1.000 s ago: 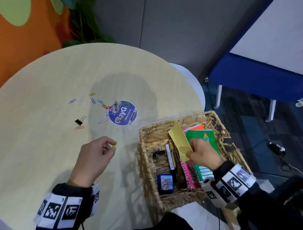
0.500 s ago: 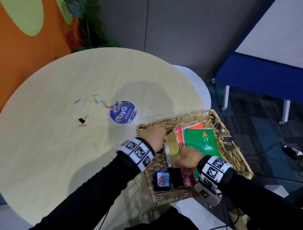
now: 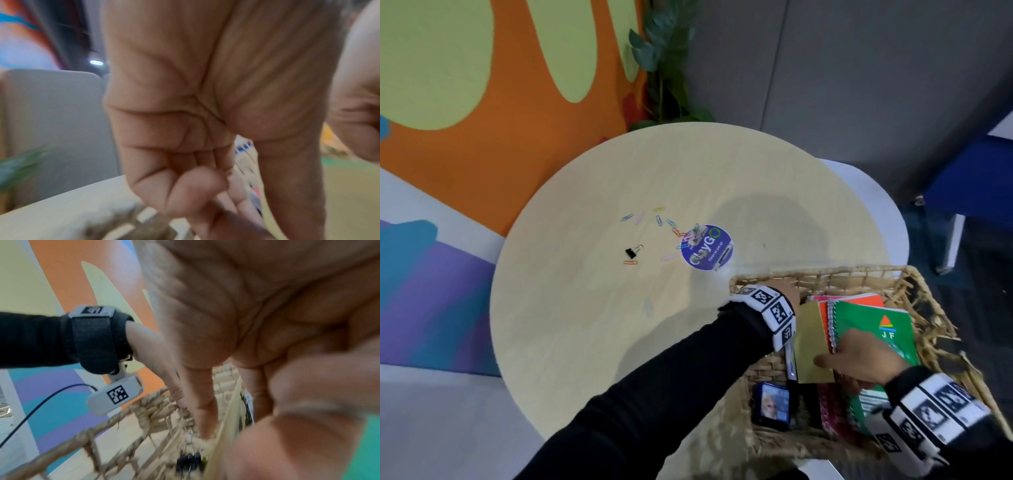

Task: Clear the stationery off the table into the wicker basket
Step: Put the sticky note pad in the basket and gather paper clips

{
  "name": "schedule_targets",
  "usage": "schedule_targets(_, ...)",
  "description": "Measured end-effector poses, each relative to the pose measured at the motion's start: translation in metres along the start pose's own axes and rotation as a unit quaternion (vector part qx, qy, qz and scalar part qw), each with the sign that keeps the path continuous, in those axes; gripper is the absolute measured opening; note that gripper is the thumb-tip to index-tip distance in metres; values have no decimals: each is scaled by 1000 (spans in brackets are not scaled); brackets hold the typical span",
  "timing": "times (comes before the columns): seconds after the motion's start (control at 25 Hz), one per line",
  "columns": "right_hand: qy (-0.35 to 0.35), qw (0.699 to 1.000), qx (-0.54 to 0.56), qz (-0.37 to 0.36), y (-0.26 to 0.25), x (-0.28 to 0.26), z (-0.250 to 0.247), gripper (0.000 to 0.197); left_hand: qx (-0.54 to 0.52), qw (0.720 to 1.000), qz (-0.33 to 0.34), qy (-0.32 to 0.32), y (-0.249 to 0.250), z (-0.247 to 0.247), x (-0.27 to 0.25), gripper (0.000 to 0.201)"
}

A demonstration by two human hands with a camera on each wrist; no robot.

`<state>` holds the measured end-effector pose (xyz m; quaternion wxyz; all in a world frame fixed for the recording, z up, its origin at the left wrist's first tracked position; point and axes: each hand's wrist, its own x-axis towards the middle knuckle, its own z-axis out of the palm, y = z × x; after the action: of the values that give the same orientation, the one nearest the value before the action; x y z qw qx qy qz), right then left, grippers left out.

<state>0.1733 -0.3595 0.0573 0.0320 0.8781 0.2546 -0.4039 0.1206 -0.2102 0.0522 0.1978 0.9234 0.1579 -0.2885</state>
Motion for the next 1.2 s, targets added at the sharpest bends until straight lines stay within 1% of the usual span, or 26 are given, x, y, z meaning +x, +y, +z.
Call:
schedule_targets(0.08,16,1000,3,-9,4,-5,-10,49,-65,995,12,74,-20,-14,-9,17)
schedule_targets(0.12,39,999,11,-24,3,-8,-18,46,-114,987,7,116,-36,-23,-17,19)
schedule_targets(0.2,99,991,31,-85,-9,-19,-37,34,-215,956,-27,200,-77,-32,-35,20)
schedule_targets(0.24,120,983,53,-128,-23,-25,-51,28,-243,938,-61,239,-104,-33,-43,19)
schedule_targets(0.32,143,959,120,-213,-58,-38,-77,17,-264,907,-147,294,-158,-18,-52,16)
schedule_targets(0.4,171,932,142,-286,-108,-33,-97,12,-284,876,-225,318,-209,3,-59,15)
schedule_targets(0.48,183,916,83,-348,-171,-11,-106,8,-327,838,-272,343,-245,21,-62,14)
schedule_targets(0.56,164,904,-11,-395,-238,30,-97,6,-360,807,-297,362,-266,32,-62,14)
schedule_targets(0.64,126,896,-102,-414,-299,80,-72,14,-371,795,-298,377,-281,39,-58,15)
schedule_targets(0.72,75,892,-166,-413,-340,124,-41,26,-389,786,-288,384,-289,42,-53,15)
schedule_targets(0.8,36,881,-221,-418,-362,152,-18,32,-406,782,-273,386,-298,44,-46,13)
schedule_targets(0.84,24,871,-244,-425,-368,162,-10,31,-405,784,-271,384,-302,45,-44,12)
schedule_targets(0.92,23,850,-277,-448,-372,175,0,22,-388,797,-267,377,-311,44,-40,13)
schedule_targets(0.96,34,843,-283,-456,-373,181,3,18,-378,807,-261,371,-315,42,-38,14)
schedule_targets(1.04,47,843,-285,-454,-373,189,6,16,-359,825,-251,358,-321,38,-34,16)
schedule_targets(1.12,50,852,-285,-437,-371,191,0,18,-335,846,-231,346,-322,32,-30,17)
schedule_targets(1.16,51,857,-281,-429,-370,189,-8,20,-319,863,-218,325,-321,30,-27,19)
schedule_targets(1.2,57,864,-264,-425,-368,184,-18,21,-292,887,-205,294,-319,26,-24,22)
